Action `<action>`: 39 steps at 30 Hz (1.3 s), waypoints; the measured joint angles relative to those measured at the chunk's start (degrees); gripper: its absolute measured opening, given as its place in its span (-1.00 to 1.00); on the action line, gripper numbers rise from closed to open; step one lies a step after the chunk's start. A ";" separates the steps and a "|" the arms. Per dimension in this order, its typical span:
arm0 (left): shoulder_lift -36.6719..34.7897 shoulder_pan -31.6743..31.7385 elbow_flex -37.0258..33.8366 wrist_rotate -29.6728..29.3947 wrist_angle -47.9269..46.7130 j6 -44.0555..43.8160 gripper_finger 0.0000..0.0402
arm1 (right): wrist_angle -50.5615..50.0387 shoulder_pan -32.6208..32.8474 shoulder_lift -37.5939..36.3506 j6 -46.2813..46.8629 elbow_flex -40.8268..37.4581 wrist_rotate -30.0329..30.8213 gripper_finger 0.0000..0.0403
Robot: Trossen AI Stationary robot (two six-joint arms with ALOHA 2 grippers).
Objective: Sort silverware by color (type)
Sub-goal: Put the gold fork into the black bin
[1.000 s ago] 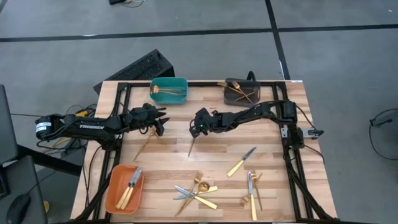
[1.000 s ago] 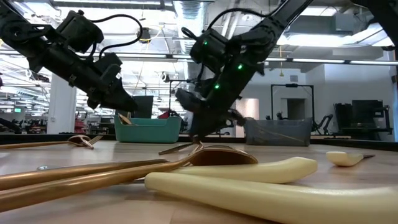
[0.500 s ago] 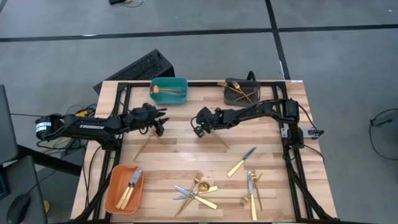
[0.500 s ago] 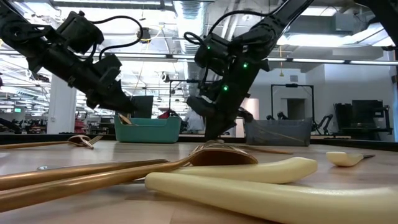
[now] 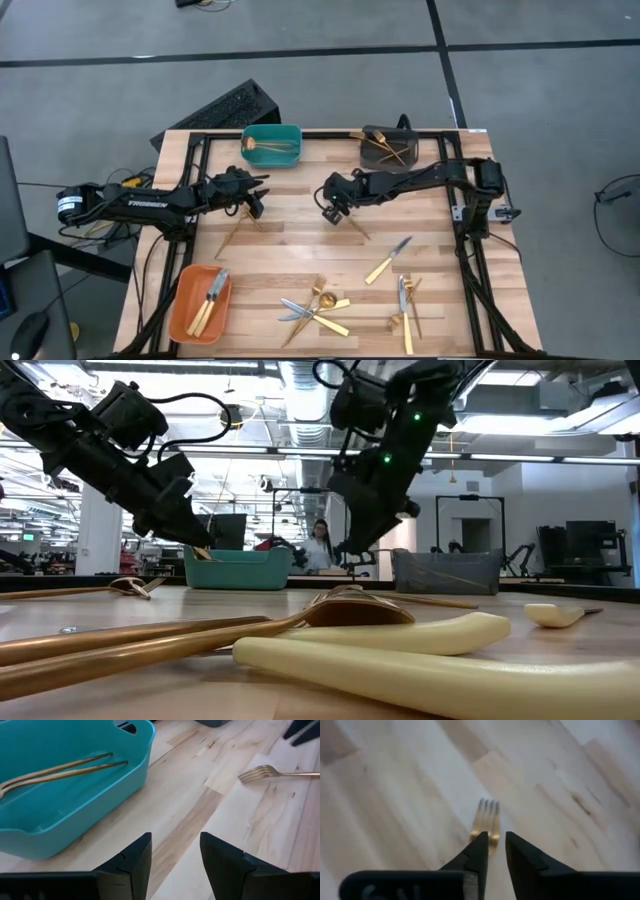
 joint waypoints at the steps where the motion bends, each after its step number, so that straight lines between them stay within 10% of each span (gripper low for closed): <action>1: 0.00 0.00 0.00 -0.03 0.04 0.00 -0.24 | -0.71 0.32 -0.02 -0.01 0.03 -0.18 -0.48; 13: 0.02 -0.02 0.02 -0.44 -1.31 0.00 -0.24 | 0.71 0.83 7.20 -1.41 -0.47 -5.67 -0.23; 27: 0.02 -0.31 0.02 -1.47 -2.14 -0.05 -0.24 | -1.16 -0.78 7.08 -1.47 -0.53 -7.13 -0.65; 39: 0.02 -0.28 0.02 -1.47 -2.27 -0.07 -0.24 | -5.11 -3.16 0.78 -1.45 -0.55 -6.89 -0.47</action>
